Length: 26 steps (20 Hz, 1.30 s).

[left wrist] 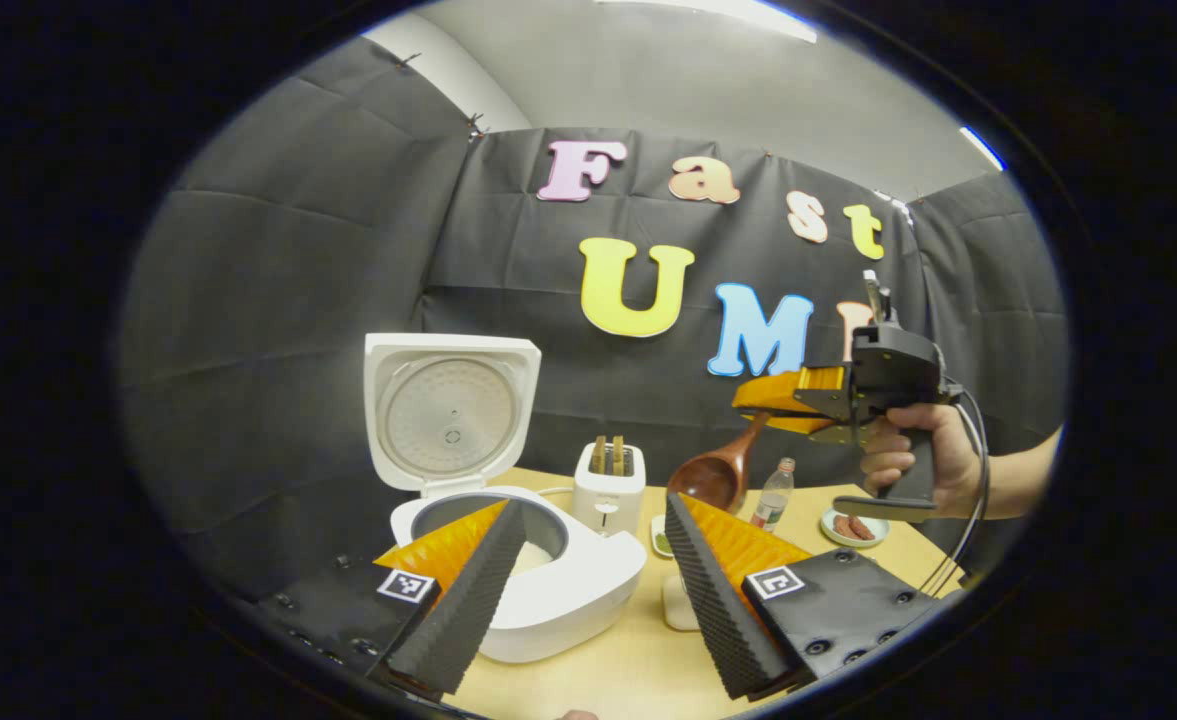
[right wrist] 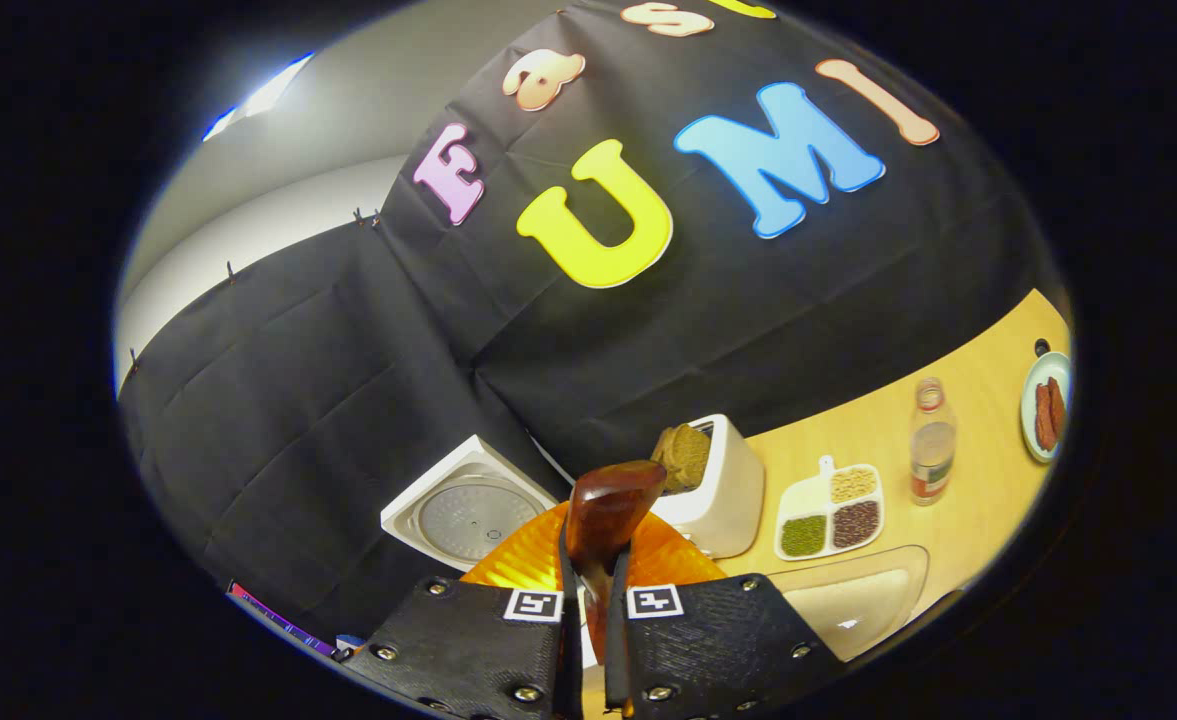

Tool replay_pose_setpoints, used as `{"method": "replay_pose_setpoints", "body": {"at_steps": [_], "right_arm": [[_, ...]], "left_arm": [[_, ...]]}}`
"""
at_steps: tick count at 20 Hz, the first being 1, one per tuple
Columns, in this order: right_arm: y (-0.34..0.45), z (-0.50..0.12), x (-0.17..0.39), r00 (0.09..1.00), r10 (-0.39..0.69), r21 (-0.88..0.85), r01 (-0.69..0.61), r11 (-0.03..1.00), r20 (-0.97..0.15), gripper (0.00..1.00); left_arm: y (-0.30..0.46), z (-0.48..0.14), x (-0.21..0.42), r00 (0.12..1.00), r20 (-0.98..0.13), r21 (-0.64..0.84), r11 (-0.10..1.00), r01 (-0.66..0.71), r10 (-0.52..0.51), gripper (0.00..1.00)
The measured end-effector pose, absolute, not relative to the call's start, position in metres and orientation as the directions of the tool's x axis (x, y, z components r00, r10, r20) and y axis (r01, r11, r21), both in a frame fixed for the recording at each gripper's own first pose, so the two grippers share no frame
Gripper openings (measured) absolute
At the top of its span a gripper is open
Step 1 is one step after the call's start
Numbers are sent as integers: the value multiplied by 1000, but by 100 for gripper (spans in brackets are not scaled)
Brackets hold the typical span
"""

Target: Close the left gripper, press the button to open the rice cooker; take a wooden spoon from the chopstick holder with the right hand, scoop a spoonful of rice and pour it into the rice cooker, then put the wooden spoon back into the chopstick holder.

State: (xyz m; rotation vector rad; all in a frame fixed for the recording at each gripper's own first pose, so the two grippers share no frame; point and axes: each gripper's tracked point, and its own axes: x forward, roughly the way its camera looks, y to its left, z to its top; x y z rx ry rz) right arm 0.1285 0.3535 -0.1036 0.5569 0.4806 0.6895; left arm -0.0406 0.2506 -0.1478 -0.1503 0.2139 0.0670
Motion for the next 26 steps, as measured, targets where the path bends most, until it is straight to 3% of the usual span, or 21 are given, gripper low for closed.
{"method": "replay_pose_setpoints", "body": {"at_steps": [9,17,26], "right_arm": [[222,-113,109,777,576,598,-342,725,-255,9],[111,-123,105,868,394,566,-169,807,-303,9],[46,-152,98,902,247,462,-61,885,-354,9]], "left_arm": [[202,-120,-19,983,-181,-94,996,15,-31,96],[166,-95,-6,986,-153,-87,995,49,-62,97],[133,-87,-2,985,-156,-64,996,62,-71,98]]}}
